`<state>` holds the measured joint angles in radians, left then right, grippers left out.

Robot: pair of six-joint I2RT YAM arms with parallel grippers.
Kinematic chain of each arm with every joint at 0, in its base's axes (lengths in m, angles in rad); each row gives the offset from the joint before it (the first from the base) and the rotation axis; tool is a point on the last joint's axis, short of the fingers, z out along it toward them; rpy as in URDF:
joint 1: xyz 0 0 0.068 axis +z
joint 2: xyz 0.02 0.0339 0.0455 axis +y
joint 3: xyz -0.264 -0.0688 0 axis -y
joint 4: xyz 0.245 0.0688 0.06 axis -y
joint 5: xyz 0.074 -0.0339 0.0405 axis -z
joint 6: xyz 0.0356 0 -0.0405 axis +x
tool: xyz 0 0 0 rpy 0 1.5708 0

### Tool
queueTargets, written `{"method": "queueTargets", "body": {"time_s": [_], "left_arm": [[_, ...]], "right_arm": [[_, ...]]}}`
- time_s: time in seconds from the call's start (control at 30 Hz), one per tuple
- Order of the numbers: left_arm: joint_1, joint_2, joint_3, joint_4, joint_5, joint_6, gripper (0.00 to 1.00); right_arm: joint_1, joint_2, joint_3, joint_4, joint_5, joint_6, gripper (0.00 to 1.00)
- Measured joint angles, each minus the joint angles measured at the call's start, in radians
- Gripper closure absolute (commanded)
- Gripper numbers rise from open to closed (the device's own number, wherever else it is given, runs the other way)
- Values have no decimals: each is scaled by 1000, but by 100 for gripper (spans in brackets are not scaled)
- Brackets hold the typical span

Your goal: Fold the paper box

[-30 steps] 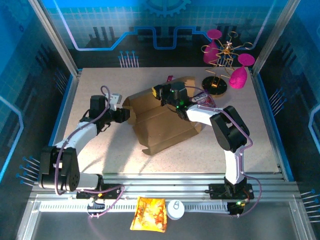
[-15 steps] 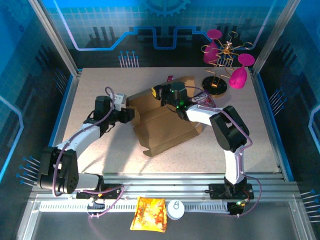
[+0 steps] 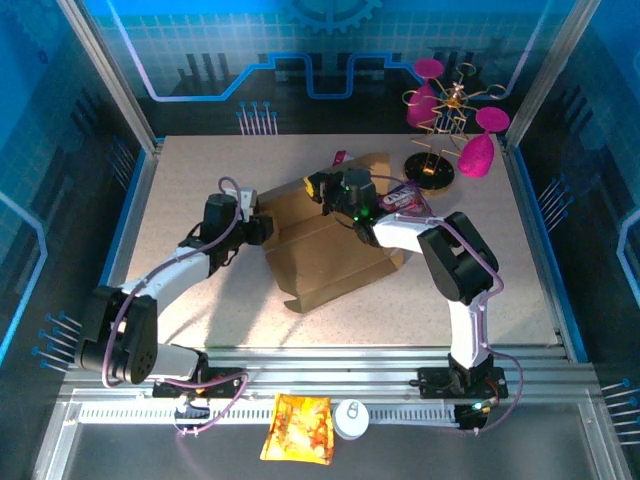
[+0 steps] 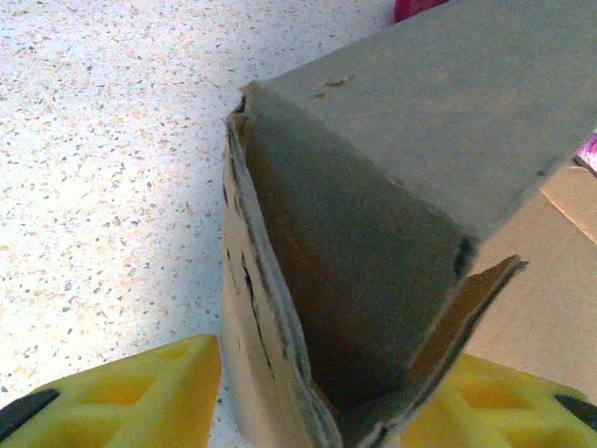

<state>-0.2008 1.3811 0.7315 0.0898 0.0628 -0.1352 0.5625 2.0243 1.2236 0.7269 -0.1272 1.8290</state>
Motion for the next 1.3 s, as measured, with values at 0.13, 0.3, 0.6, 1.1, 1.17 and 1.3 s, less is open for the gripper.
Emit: {"method": "queueTargets", "body": {"time_s": [0.13,0.3,0.6,1.1,1.17,1.3], "left_arm": [[-16,18,3,3,-31,-18,48],[-32,48,24,5,-74,-43,46],[-69,118,82,-2,-163,-64,47],[-93,154,111,-25,-275,-117,53],[-101,158,113,-25,-286,-126,52],[-118,163,113,-31,-316,-138,53]], "right_arm": [[3,0,-31,55,6,-21,100],[11,0,-67,122,25,-24,100],[20,0,-96,173,42,-35,100],[27,0,-134,236,56,-42,100],[27,0,-133,235,60,-42,100],[27,0,-127,227,63,-42,100]]}}
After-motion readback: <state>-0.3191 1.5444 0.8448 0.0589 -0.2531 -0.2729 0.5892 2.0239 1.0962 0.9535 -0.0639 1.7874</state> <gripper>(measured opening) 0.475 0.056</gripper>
